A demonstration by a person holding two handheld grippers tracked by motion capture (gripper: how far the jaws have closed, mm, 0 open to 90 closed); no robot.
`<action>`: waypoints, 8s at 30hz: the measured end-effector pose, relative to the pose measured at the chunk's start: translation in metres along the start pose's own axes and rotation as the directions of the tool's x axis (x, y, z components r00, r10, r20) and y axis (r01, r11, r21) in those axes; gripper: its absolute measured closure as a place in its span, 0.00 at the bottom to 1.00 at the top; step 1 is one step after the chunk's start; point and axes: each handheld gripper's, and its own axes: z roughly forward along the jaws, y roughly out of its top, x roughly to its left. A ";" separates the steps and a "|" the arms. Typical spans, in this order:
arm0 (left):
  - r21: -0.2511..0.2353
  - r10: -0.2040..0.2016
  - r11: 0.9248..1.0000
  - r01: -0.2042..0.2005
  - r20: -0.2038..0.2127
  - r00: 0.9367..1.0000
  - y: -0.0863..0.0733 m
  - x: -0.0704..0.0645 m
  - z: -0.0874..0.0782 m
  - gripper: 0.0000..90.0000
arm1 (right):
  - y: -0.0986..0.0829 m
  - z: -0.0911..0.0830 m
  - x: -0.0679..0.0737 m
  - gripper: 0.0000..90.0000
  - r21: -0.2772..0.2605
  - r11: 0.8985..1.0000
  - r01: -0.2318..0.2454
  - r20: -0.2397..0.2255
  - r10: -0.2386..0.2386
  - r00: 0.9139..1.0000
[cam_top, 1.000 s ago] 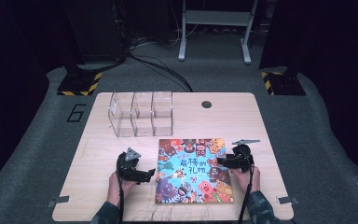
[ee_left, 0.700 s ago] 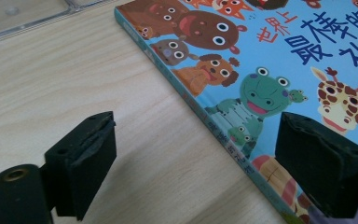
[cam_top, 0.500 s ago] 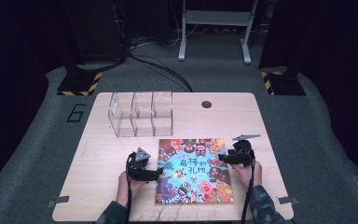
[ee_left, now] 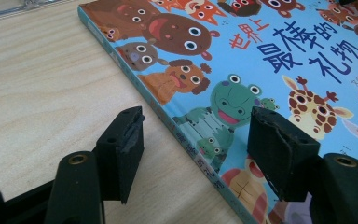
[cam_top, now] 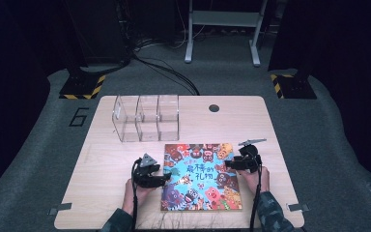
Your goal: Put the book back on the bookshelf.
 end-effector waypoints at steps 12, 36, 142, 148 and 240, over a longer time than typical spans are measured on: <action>-0.001 -0.005 1.000 0.005 0.034 0.999 0.000 -0.003 0.002 0.50 | -0.001 -0.001 -0.001 0.55 0.001 1.000 -0.020 -0.004 0.020 1.000; -0.001 0.002 1.000 -0.002 0.032 0.999 0.001 -0.003 0.003 0.51 | 0.003 -0.003 -0.008 0.59 0.033 0.994 -0.107 -0.050 0.108 0.993; -0.001 0.014 1.000 -0.014 -0.133 0.991 -0.012 0.010 -0.013 0.29 | -0.004 -0.017 -0.020 0.59 -0.017 0.968 -0.251 -0.260 0.238 0.936; -0.002 0.015 1.000 -0.015 -0.131 0.991 -0.012 0.010 -0.013 0.29 | -0.001 -0.016 -0.009 0.59 -0.026 0.979 -0.203 -0.236 0.191 0.953; 0.033 -0.026 0.999 0.025 0.058 0.998 0.001 0.020 -0.006 0.00 | 0.061 -0.021 0.020 0.66 -0.166 0.986 -0.013 -0.268 -0.032 0.963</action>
